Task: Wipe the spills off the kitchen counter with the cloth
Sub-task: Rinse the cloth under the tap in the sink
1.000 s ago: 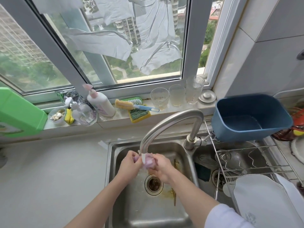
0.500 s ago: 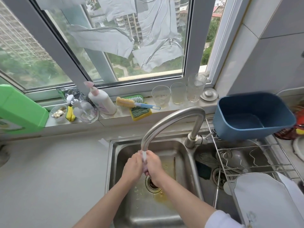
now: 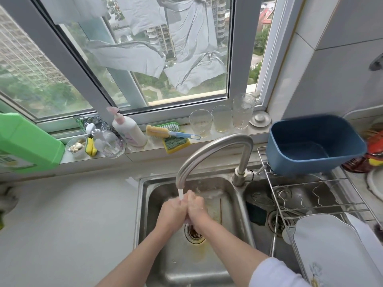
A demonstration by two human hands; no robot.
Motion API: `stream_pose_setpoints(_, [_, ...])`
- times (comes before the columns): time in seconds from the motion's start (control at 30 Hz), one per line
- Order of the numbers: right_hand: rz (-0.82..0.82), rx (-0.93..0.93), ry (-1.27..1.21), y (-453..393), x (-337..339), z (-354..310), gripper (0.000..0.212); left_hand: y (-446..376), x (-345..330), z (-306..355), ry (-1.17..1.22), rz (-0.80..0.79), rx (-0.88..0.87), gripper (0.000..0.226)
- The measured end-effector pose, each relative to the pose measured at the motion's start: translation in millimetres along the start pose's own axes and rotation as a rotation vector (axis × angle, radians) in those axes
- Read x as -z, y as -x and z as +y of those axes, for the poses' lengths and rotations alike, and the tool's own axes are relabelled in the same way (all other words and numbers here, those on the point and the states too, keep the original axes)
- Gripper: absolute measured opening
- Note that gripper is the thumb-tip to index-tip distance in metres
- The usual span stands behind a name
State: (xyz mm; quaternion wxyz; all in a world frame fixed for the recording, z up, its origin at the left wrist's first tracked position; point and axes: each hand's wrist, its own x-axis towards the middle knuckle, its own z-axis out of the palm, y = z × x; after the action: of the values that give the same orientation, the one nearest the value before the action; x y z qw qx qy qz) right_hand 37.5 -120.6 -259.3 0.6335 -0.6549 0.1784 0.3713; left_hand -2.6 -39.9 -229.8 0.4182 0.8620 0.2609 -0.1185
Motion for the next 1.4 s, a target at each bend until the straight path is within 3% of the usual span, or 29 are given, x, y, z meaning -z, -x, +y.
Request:
stream_pose_setpoints(0.07, [-0.041,0.039,0.063,-3,6,0,0.044,0,-2,-3,0.006,0.028,0.011,0.046])
stream_pose_setpoints(0.13, [-0.146,0.04,0.031,-5,27,2,0.028,0,1,-8,0.126,0.046,0.051,0.03])
stream_pose_setpoints(0.2, [-0.152,0.03,0.048,-12,63,6,0.022,-3,6,-15,0.304,-0.008,0.107,0.04])
stream_pose_setpoints(0.27, [0.034,0.074,0.145,-21,104,10,0.024,-4,11,-16,0.445,-0.082,0.156,0.058])
stream_pose_setpoints(0.33, [0.284,0.079,0.098,-24,142,7,0.02,-5,11,-14,0.505,-0.125,0.17,0.062])
stream_pose_setpoints(0.4, [0.484,0.11,0.038,-25,172,-2,0.021,-5,8,-9,0.437,-0.123,0.153,0.054])
stream_pose_setpoints(0.47, [0.537,0.115,-0.009,-30,191,-14,0.03,-6,5,-6,0.244,-0.086,0.1,0.04])
stream_pose_setpoints(0.67, [0.437,0.129,0.017,-49,190,-57,0.056,0,17,13,0.037,0.085,0.0,0.016])
stream_pose_setpoints(0.77, [0.411,0.129,0.002,-46,186,-55,0.069,6,17,8,-0.008,0.139,0.026,0.015])
stream_pose_setpoints(1.0, [0.299,0.182,0.286,-29,187,-56,0.068,9,-2,-8,0.335,0.128,0.12,0.02])
stream_pose_setpoints(1.1, [0.301,0.119,0.18,-17,168,-42,0.07,6,-10,-12,0.539,0.082,0.207,0.022])
stream_pose_setpoints(1.17, [0.226,-0.037,0.096,-8,141,-16,0.068,10,-13,-3,0.632,0.039,0.237,0.02])
stream_pose_setpoints(1.23, [-0.031,-0.292,-0.068,0,106,13,0.065,17,-18,6,0.649,0.018,0.218,0.021])
stream_pose_setpoints(1.3, [-0.248,-0.409,-0.303,6,75,32,0.052,23,-23,8,0.617,-0.002,0.188,0.021])
stream_pose_setpoints(1.4, [-0.124,-0.355,-0.377,8,40,42,0.03,31,-30,-5,0.544,-0.001,0.243,0.018])
